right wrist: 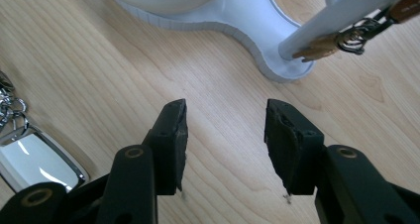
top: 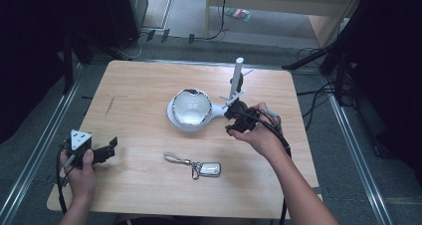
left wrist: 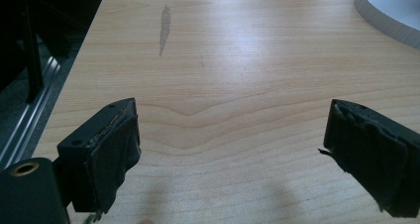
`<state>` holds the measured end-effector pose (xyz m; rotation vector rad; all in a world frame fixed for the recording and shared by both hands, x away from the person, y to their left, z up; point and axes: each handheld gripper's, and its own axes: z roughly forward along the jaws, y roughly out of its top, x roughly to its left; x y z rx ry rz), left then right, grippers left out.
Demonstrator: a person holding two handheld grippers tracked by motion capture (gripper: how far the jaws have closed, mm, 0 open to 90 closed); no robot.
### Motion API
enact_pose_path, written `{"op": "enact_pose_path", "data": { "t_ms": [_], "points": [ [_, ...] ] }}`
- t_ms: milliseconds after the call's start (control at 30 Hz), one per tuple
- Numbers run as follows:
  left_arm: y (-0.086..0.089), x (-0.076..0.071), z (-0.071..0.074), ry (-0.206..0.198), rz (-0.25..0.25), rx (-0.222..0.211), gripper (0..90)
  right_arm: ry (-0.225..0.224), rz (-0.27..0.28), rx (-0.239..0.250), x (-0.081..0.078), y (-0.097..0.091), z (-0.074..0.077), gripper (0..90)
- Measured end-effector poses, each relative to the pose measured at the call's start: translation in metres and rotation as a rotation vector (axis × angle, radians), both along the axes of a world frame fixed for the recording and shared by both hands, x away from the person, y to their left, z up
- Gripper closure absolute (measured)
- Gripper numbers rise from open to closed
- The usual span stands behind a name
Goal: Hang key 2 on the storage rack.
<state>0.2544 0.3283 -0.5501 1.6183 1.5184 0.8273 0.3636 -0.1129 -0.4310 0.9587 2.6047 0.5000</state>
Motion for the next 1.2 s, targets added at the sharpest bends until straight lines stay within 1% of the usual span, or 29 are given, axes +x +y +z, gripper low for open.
{"op": "enact_pose_path", "data": {
  "t_ms": [200, 233, 267, 333, 633, 667, 833, 867, 967, 1200],
  "points": [
    [0.0, 0.0, 0.0, 0.0, 0.0, -0.001, 7.5, 0.005, 0.017, -0.005, -0.001, 0.007, -0.001, 52.2],
    [0.0, 0.0, 0.0, -0.001, 0.0, -0.002, 7.5, 0.005, 0.033, -0.005, -0.001, 0.01, -0.003, 52.2],
    [0.0, 0.0, 0.0, 0.0, 0.0, -0.001, 7.6, 0.008, 0.026, -0.008, -0.002, 0.011, -0.003, 52.1],
    [0.0, 0.0, 0.0, 0.0, 0.0, -0.002, 7.5, 0.011, 0.029, -0.005, -0.002, 0.012, -0.003, 52.1],
    [0.0, 0.0, 0.0, 0.0, 0.0, -0.003, 7.6, 0.024, 0.056, -0.011, -0.005, 0.022, -0.006, 51.7],
    [0.0, 0.0, 0.0, 0.0, 0.0, -0.003, 7.6, 0.024, 0.065, -0.011, -0.006, 0.025, -0.006, 51.6],
    [0.0, 0.0, 0.0, 0.001, 0.0, -0.002, 7.5, 0.031, 0.068, -0.009, -0.006, 0.029, -0.008, 51.5],
    [0.0, 0.0, 0.0, 0.001, 0.0, -0.002, 7.5, 0.032, 0.079, -0.013, -0.007, 0.031, -0.008, 51.5],
    [0.0, 0.0, 0.0, 0.001, 0.0, -0.002, 7.6, 0.037, 0.077, -0.01, -0.007, 0.033, -0.009, 51.4],
    [0.001, 0.0, 0.0, 0.0, -0.001, -0.002, 7.6, 0.05, 0.095, -0.012, -0.009, 0.038, -0.013, 51.5]
  ]
}}
